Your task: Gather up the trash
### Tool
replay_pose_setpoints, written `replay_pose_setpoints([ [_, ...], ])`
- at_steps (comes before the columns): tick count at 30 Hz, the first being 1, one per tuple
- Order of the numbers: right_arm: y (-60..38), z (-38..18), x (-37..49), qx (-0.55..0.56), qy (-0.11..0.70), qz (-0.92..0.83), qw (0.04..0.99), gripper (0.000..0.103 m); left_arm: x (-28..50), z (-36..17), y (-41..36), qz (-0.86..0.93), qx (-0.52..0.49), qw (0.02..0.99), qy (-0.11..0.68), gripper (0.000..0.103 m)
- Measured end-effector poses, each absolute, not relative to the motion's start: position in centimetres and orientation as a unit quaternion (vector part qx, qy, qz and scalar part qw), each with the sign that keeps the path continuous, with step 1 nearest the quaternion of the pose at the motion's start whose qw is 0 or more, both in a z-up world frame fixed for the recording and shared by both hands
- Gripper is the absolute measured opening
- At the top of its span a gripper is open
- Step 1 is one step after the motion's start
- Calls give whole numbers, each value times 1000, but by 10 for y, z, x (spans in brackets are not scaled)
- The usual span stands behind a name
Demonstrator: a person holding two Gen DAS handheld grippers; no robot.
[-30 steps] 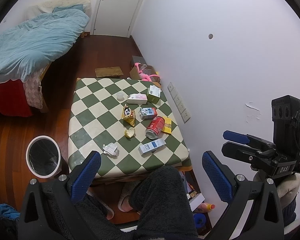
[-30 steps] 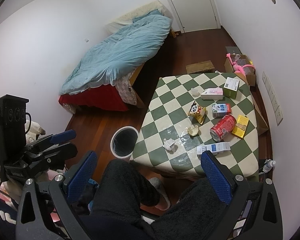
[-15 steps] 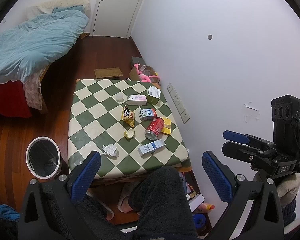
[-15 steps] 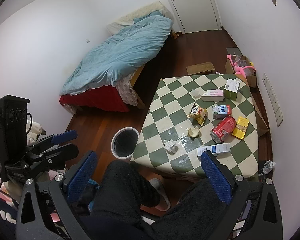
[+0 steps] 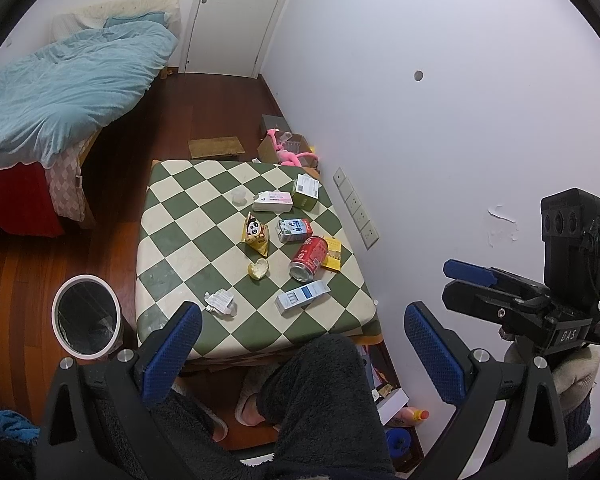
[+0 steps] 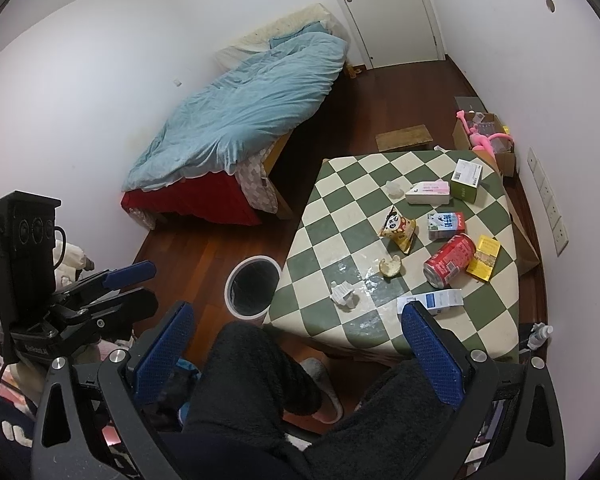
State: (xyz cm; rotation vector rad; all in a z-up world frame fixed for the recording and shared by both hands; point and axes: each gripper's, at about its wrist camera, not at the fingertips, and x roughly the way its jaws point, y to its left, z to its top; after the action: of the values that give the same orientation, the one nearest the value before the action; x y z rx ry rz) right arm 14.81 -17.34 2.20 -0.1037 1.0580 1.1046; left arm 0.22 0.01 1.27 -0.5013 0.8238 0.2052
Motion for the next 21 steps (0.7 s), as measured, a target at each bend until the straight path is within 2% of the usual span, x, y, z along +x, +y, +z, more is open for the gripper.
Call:
replay_pose_setpoints([
  [4, -168, 26, 151, -37, 478, 497, 724, 103, 14, 8, 2, 121, -225, 881, 397, 103],
  [9, -176, 0, 182, -12, 487, 425, 763, 103, 56, -40, 25, 240, -161, 864, 412, 103],
  [14, -187, -71, 233, 31, 516, 330, 790, 103, 113, -131, 63, 290, -147, 811, 486, 103],
  [18, -187, -145, 284, 88, 566, 270, 774, 102, 143, -198, 85, 300, -155, 772, 539, 103],
  [21, -179, -198, 317, 120, 595, 235, 759, 91, 160, -240, 101, 298, -178, 743, 572, 103],
])
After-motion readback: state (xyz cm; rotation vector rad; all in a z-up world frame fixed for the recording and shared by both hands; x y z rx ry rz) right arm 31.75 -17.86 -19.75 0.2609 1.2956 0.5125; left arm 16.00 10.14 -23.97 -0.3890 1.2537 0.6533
